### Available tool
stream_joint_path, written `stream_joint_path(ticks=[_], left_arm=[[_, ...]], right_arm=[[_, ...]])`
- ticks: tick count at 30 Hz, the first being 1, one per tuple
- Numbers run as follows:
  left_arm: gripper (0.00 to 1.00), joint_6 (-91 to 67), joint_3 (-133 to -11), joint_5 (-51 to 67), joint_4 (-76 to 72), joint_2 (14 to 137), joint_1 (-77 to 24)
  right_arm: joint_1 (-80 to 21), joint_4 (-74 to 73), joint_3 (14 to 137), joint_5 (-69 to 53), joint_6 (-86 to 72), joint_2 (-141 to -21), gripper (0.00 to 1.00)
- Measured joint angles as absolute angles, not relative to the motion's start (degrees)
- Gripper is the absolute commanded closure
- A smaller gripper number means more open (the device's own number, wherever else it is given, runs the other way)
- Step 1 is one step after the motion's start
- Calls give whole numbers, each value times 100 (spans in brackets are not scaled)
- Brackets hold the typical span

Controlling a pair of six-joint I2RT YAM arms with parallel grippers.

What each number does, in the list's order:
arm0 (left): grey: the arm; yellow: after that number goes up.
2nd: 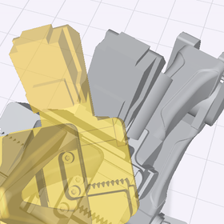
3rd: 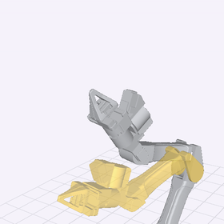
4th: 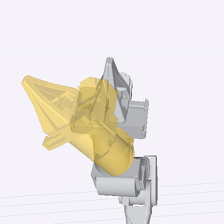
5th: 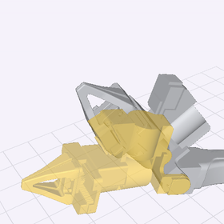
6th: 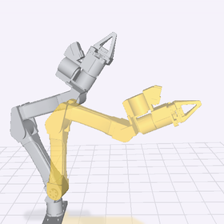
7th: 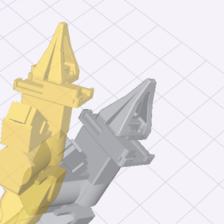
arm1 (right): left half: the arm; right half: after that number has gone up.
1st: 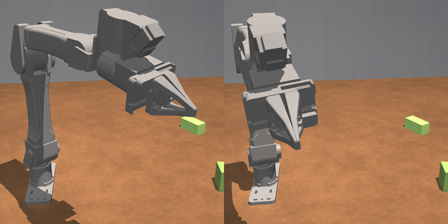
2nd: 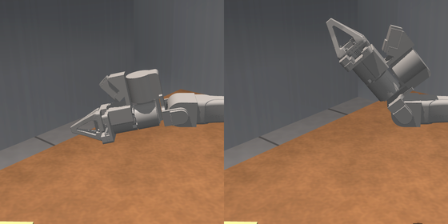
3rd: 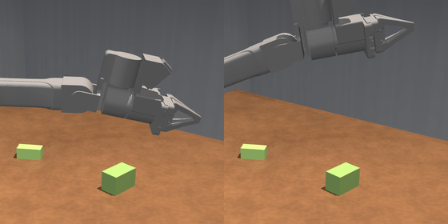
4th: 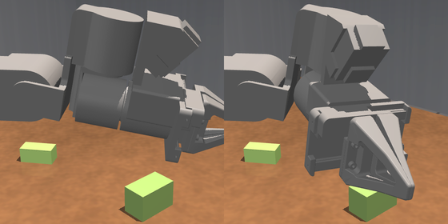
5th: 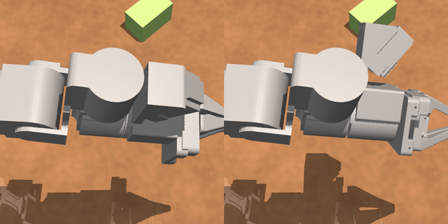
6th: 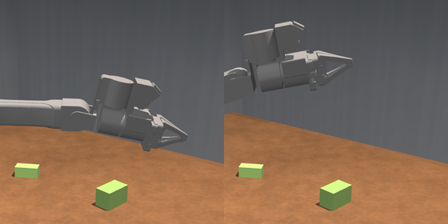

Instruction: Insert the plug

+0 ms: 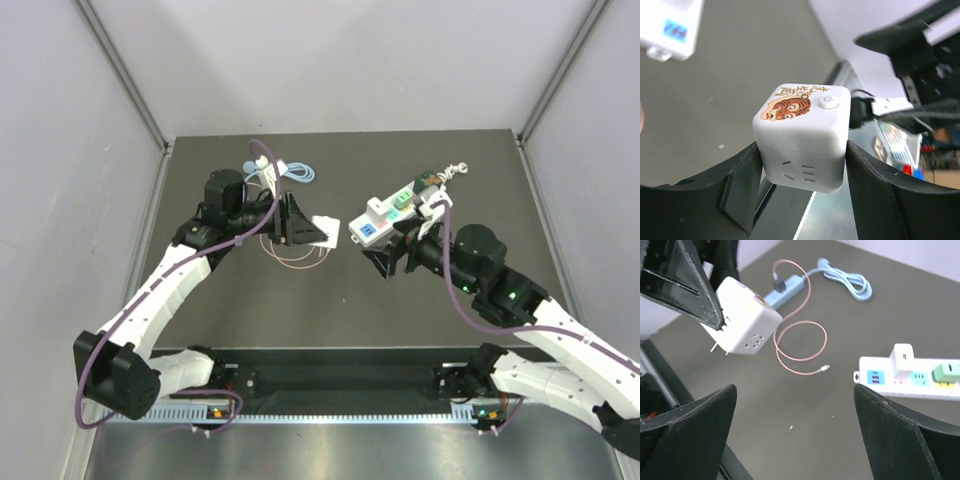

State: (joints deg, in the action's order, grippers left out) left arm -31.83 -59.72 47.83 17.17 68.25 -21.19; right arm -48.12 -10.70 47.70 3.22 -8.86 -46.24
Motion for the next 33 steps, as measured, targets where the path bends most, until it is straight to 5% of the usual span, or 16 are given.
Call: stream_joint_path(ticks=[6, 21, 33], left_arm=[[100, -3183, -5979, 5188, 1284, 6801, -2152], [100, -3280, -6368, 2438, 2145, 6523, -2596], [100, -2945, -6351, 4619, 1046, 6477, -2587]], right_arm=[[-4495, -934, 4779, -602, -1098, -4383, 0], [-4567, -589, 4781, -666, -1680, -5284, 0], [-4606, -486, 4873, -1426, -998, -4993, 0]])
